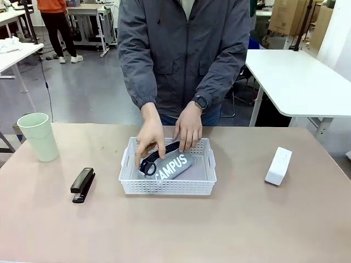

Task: Efficiently arrange items inside the basket to fit them all.
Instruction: Pick up the Digital clock and place it inside the Organizing basket.

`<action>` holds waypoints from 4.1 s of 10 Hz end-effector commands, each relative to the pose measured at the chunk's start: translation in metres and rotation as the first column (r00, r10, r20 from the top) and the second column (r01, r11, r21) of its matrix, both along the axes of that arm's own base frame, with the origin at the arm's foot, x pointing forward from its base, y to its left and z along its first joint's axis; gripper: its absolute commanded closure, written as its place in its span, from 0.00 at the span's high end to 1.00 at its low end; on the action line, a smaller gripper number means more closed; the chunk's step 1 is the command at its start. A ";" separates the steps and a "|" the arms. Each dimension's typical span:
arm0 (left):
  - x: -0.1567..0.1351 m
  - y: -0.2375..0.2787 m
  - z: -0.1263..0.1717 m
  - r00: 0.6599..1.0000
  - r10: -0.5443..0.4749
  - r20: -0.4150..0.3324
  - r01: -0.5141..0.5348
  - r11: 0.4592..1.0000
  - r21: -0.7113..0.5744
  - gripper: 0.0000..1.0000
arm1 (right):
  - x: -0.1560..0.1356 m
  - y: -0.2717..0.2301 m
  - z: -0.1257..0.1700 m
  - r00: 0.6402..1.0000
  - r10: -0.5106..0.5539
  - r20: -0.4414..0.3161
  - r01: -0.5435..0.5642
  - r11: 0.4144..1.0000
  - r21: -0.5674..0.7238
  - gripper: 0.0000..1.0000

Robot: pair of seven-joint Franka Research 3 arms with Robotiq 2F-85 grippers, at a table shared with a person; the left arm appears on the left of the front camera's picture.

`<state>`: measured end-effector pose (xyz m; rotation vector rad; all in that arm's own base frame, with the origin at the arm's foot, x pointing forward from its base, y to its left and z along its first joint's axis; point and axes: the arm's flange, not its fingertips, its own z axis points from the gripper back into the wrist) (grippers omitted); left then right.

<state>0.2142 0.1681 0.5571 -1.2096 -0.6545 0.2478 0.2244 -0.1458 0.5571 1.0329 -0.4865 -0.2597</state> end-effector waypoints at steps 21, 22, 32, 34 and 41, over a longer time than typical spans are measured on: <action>-0.014 0.058 -0.015 0.963 0.263 -0.062 -0.270 0.915 -0.302 1.00 | -0.028 -0.090 -0.077 0.950 -0.305 -0.064 0.312 0.934 0.173 1.00; -0.014 0.058 -0.015 0.963 0.263 -0.062 -0.270 0.915 -0.302 1.00 | -0.010 -0.050 -0.061 0.964 -0.257 -0.070 0.260 0.965 0.036 1.00; -0.014 0.058 -0.015 0.963 0.263 -0.062 -0.270 0.915 -0.302 1.00 | 0.117 0.190 -0.108 0.972 -0.105 -0.212 -0.082 0.689 -0.720 1.00; -0.014 0.058 -0.015 0.963 0.263 -0.062 -0.270 0.915 -0.302 1.00 | 0.123 0.189 -0.116 0.981 -0.095 -0.170 -0.058 0.689 -0.722 1.00; -0.014 0.058 -0.015 0.963 0.263 -0.062 -0.270 0.915 -0.302 1.00 | 0.146 0.212 -0.101 0.906 -0.328 -0.268 0.024 0.672 -0.740 1.00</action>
